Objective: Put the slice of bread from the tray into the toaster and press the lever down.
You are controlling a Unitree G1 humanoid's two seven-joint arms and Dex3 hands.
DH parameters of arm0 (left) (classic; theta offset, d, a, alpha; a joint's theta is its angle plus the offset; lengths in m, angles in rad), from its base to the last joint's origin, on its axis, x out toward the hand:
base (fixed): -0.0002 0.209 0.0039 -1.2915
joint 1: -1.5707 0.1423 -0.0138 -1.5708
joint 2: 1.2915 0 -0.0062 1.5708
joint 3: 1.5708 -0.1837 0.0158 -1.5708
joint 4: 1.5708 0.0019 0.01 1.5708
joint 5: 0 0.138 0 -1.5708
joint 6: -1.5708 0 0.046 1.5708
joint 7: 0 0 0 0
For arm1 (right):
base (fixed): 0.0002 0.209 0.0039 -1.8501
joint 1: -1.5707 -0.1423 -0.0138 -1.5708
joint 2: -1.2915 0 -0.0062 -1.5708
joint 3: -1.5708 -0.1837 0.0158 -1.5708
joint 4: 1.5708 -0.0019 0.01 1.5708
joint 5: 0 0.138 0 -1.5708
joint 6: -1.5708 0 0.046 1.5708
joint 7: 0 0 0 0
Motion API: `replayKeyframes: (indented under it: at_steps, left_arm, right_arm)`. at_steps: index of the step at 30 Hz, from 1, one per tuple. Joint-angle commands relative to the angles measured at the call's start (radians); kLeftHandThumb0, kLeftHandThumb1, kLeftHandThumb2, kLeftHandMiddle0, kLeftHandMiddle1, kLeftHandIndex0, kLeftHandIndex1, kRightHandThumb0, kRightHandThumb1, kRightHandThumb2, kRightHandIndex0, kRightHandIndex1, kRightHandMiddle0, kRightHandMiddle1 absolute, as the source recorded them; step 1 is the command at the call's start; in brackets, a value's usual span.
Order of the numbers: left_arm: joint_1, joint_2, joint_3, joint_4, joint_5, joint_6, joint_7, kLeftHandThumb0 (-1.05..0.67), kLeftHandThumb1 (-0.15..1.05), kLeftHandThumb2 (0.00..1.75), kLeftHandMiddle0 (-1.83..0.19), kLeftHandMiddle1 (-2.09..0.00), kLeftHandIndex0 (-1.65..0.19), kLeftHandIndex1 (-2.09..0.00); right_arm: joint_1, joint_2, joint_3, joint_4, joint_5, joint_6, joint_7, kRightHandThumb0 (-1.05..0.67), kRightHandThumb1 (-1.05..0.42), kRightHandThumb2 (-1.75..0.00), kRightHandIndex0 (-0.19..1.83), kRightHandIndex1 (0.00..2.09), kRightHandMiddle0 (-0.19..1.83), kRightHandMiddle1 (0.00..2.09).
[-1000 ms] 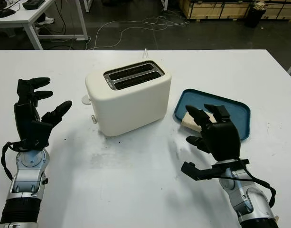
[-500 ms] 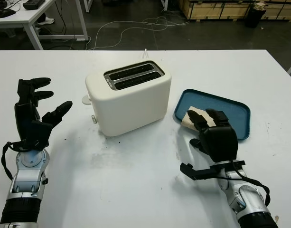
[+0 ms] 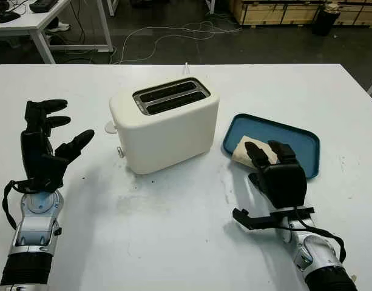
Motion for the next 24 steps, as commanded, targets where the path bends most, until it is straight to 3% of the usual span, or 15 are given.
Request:
replayKeyframes:
  at_steps: [1,9,12,14,16,17,21,24]
  left_arm:
    - [-0.002,0.000,0.001,0.007,-0.009,-0.023,0.004,-0.97,0.82,0.00,-0.02,-1.47,-0.02,-1.34]
    - [0.000,-0.007,0.004,0.000,-0.013,-0.023,0.006,-0.96,0.82,0.00,-0.03,-1.46,-0.03,-1.32]
    - [0.001,-0.005,0.004,-0.001,-0.006,-0.024,0.008,-0.96,0.83,0.01,-0.03,-1.46,-0.02,-1.32]
    - [0.000,-0.005,0.004,-0.001,-0.003,-0.025,0.010,-0.96,0.83,0.01,-0.04,-1.46,-0.03,-1.33]
    - [0.000,-0.005,0.004,-0.001,-0.001,-0.026,0.011,-0.96,0.83,0.00,-0.05,-1.46,-0.03,-1.33]
    - [0.000,-0.005,0.004,0.000,-0.001,-0.027,0.012,-0.96,0.83,0.00,-0.05,-1.46,-0.03,-1.33]
    - [0.000,-0.006,0.003,0.002,-0.003,-0.029,0.012,-0.97,0.83,0.00,-0.05,-1.45,-0.04,-1.33]
    - [-0.001,-0.006,0.002,0.003,-0.006,-0.030,0.009,-0.96,0.82,0.00,-0.05,-1.46,-0.04,-1.33]
  right_arm:
    - [-0.007,-0.009,0.013,-0.006,-0.009,0.036,0.026,-0.32,-0.72,0.00,0.37,0.34,0.53,0.04]
    - [-0.022,-0.005,0.033,-0.061,-0.046,0.179,0.123,-0.27,-0.72,-0.01,0.47,0.35,0.60,0.06]
    - [-0.025,-0.003,0.041,-0.068,-0.065,0.217,0.136,-0.22,-0.74,-0.01,0.65,0.36,0.71,0.09]
    - [-0.026,-0.003,0.047,-0.069,-0.068,0.229,0.126,-0.14,-0.76,0.00,0.94,0.32,0.90,0.11]
    - [-0.027,-0.008,0.054,-0.073,-0.071,0.239,0.135,-0.16,-0.76,0.00,0.98,1.23,1.16,0.13]
    - [-0.028,-0.011,0.057,-0.076,-0.072,0.243,0.143,-0.18,-0.77,0.00,0.99,1.41,1.21,0.12]
    - [-0.026,-0.011,0.057,-0.082,-0.068,0.246,0.136,-0.32,-0.78,0.00,0.96,1.66,1.34,0.18]
    - [-0.025,-0.013,0.053,-0.078,-0.052,0.224,0.121,-0.39,-0.82,0.00,0.94,1.74,1.11,0.89]
